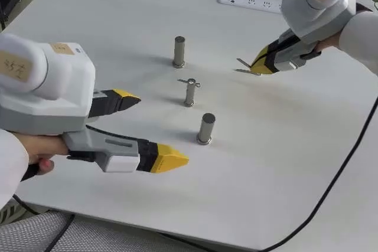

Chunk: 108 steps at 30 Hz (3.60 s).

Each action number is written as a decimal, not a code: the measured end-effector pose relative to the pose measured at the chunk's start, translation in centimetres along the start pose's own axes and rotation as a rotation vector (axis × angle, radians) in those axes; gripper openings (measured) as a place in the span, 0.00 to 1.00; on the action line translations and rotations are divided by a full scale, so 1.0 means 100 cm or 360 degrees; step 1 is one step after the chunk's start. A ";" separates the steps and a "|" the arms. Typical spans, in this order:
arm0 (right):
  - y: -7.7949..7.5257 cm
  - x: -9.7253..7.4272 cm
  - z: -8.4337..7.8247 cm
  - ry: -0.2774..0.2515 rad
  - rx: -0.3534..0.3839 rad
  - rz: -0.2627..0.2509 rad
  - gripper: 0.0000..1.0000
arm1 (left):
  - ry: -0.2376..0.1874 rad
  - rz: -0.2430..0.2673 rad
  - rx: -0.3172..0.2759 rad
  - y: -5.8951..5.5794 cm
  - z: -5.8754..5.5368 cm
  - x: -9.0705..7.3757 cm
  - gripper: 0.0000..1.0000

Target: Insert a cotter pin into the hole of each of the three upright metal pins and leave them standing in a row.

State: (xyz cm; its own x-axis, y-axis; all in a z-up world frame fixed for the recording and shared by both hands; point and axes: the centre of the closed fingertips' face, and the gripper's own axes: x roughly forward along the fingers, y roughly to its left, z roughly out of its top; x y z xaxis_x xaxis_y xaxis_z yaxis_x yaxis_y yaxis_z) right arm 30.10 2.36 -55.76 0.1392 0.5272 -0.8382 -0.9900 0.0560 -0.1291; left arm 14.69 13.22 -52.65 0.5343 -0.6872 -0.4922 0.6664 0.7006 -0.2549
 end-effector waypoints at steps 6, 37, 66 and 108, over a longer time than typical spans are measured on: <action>0.020 -0.014 0.012 -0.0092 -0.0049 -0.0020 0.00 | -0.0060 -0.0039 -0.0060 -0.004 0.021 0.006 0.70; 0.112 -0.052 0.062 -0.0366 -0.0408 -0.0114 0.00 | -0.0150 -0.0411 -0.0517 -0.032 0.072 0.057 0.18; 0.117 -0.053 0.066 -0.0304 -0.0551 -0.0109 0.00 | -0.0115 -0.0480 -0.0859 -0.041 0.061 0.053 0.00; 0.147 -0.051 0.059 -0.0580 0.0147 0.0326 0.07 | -0.0186 -0.0599 0.0148 -0.071 0.056 0.029 0.00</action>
State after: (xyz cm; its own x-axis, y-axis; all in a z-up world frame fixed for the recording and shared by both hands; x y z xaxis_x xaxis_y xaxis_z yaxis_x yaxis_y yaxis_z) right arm 14.74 5.47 -50.29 -0.0604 0.7998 -0.5973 -0.9965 -0.0138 0.0823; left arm 14.42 5.23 -47.64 0.2958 -0.9134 -0.2796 0.8682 0.3792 -0.3200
